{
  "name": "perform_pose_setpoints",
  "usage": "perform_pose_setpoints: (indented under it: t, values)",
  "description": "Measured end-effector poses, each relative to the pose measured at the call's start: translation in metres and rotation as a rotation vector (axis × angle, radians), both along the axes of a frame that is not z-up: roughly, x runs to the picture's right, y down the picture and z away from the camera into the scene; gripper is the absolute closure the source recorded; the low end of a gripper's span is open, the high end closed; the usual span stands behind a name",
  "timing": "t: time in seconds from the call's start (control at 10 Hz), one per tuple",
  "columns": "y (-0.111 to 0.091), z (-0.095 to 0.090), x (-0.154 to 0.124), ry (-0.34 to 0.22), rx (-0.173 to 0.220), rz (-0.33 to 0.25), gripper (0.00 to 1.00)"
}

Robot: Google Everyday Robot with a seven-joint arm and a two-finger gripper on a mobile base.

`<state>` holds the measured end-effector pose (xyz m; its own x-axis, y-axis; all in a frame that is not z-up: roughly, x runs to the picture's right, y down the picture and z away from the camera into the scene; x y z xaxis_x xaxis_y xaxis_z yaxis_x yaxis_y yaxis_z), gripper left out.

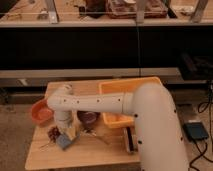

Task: Wipe table surface with sponge

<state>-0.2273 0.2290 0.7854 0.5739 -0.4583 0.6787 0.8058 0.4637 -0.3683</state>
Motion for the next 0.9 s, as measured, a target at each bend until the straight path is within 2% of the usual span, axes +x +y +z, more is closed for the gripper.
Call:
perform_pose_setpoints:
  t: [0.2,0.4,0.9]
  values:
    - [0.004,-0.001,-0.002,-0.019,0.006,0.015,1.0]
    - [0.025,-0.007,-0.005,-0.051,-0.005,0.005,1.0]
    - [0.07,-0.056,0.0,-0.114,-0.017,-0.054,1.0]
